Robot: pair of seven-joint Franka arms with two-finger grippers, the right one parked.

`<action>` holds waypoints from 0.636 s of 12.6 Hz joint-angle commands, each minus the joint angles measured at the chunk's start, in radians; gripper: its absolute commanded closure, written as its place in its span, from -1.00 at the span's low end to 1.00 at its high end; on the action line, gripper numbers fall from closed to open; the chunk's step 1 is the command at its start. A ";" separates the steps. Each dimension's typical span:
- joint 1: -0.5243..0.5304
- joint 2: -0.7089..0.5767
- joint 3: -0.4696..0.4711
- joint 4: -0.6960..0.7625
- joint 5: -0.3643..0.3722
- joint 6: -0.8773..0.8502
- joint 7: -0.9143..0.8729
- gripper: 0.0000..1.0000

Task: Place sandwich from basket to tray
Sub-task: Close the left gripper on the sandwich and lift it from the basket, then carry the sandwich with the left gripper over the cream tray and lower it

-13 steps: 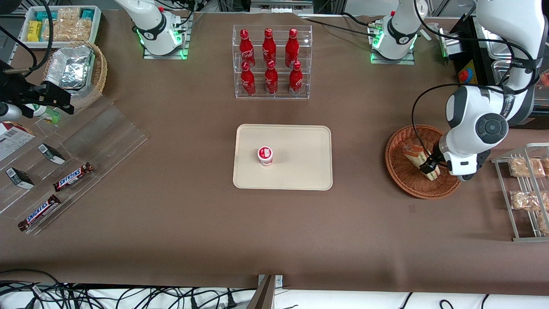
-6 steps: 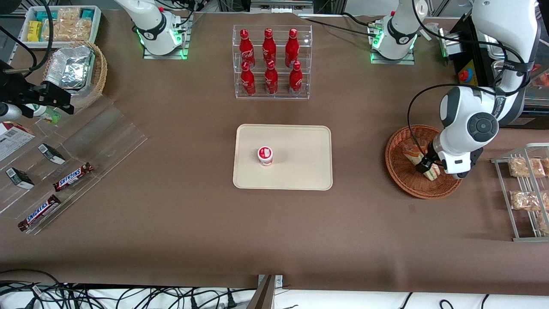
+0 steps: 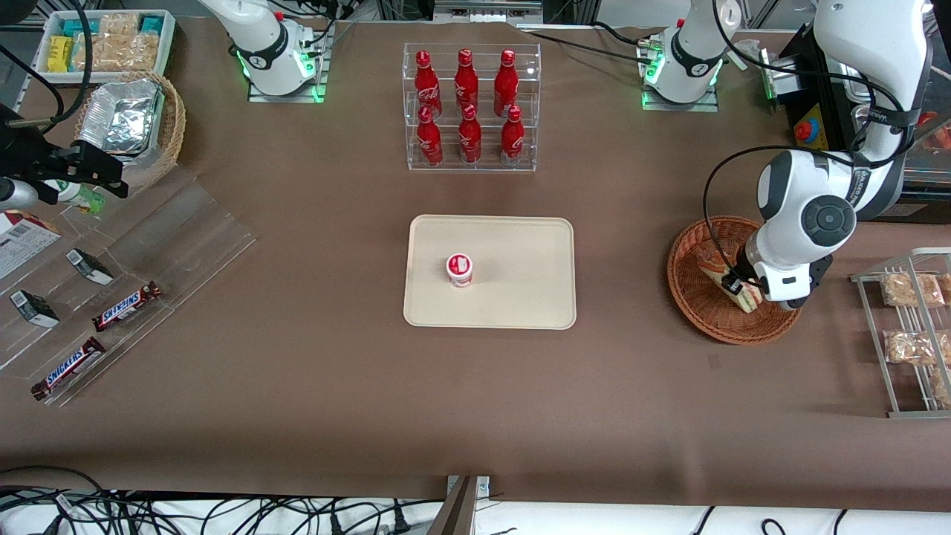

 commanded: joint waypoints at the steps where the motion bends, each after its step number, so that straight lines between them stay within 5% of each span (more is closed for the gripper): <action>1: -0.007 -0.017 -0.033 0.033 0.049 -0.084 0.030 0.48; 5: -0.007 -0.031 -0.138 0.253 0.050 -0.416 0.125 0.47; 8: -0.007 -0.028 -0.249 0.370 0.034 -0.514 0.135 0.47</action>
